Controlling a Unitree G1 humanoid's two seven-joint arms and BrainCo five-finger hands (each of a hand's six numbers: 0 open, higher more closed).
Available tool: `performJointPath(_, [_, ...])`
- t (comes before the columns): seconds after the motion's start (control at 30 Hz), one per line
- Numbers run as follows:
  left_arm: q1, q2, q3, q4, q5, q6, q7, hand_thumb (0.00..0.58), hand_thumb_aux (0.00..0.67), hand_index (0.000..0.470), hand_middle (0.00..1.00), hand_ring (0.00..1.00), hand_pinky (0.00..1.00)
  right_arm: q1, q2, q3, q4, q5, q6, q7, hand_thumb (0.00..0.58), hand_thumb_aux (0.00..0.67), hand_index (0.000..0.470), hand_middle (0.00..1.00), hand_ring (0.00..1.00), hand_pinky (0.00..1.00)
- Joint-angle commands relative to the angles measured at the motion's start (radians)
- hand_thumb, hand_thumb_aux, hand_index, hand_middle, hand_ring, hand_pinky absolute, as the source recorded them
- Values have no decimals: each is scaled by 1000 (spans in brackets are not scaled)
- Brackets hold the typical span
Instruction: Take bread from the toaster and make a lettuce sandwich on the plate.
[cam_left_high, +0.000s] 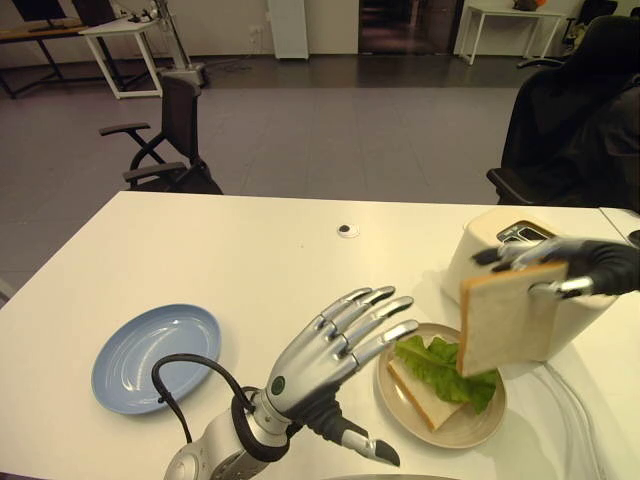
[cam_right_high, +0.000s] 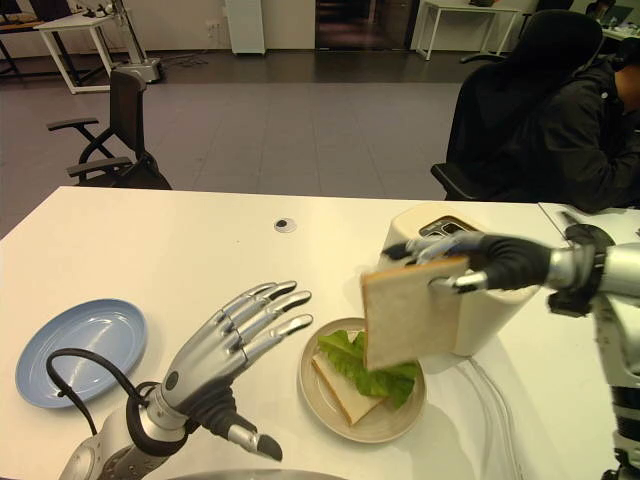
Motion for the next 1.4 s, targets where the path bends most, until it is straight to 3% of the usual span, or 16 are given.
performJointPath(0.03, [-19,-8,-57,-6,118,-18,-18,0,0,0,0,0,0,-45,54,164,20,-114,-59,61,580,670,470,0,0,0])
performJointPath(0.2, [-83,-10,-177,166,312,2,18,0,0,0,0,0,0,-92,127,307,161,-302,-169,43,580,670,470,0,0,0])
performJointPath(0.43, [-148,22,-310,288,511,76,61,0,0,0,0,0,0,-142,183,319,267,-381,-214,-31,580,670,470,0,0,0])
performJointPath(1.1, [-179,88,-379,232,481,161,135,0,0,0,0,0,0,-171,211,268,232,-268,-93,8,580,670,470,0,0,0])
performJointPath(1.4, [-200,83,-380,262,480,187,139,0,0,0,0,0,0,-192,230,297,260,-348,-134,-47,580,670,470,0,0,0])
